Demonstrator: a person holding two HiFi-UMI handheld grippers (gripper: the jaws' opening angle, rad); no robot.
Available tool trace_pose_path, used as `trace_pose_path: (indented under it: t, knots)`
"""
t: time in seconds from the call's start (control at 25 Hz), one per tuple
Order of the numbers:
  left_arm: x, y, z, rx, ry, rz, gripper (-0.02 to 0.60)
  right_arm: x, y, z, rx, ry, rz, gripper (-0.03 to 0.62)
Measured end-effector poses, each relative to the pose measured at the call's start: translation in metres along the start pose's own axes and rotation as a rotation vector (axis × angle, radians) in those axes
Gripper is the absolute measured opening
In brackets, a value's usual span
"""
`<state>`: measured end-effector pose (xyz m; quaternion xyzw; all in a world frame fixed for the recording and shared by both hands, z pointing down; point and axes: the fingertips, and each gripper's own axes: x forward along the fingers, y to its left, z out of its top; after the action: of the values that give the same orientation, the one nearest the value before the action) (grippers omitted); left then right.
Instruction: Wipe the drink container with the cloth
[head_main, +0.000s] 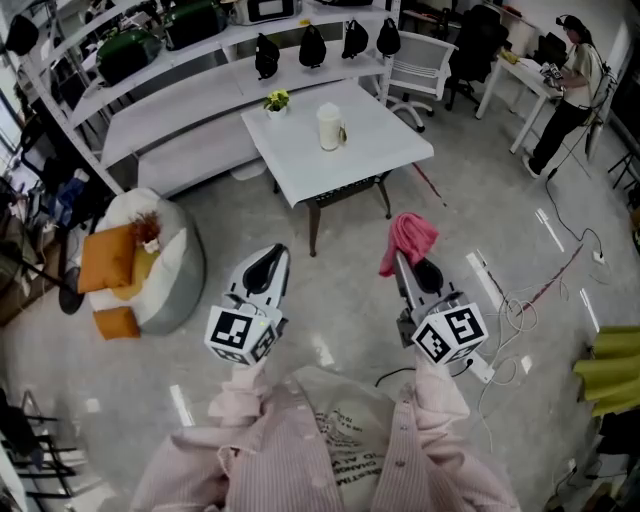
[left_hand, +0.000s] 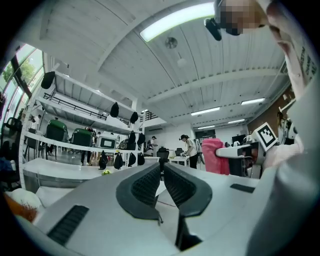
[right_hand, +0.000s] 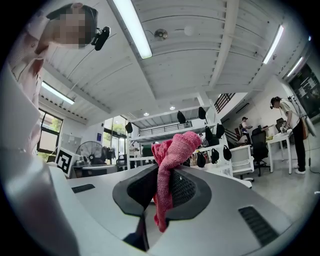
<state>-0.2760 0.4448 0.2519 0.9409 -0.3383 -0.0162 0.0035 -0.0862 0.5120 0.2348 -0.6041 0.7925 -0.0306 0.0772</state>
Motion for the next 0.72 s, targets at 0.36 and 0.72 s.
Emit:
trace_pose_path:
  t: [0.36,0.72]
  knots:
    - [0.012,0.016,-0.007,-0.033,0.006,0.028,0.175,0.014,-0.013,-0.007,0.022,0.007,0.01,0.04]
    - [0.04,0.043,-0.026,-0.064,0.025,0.056,0.255,0.044,-0.037,-0.024,0.049,0.02,0.007,0.04]
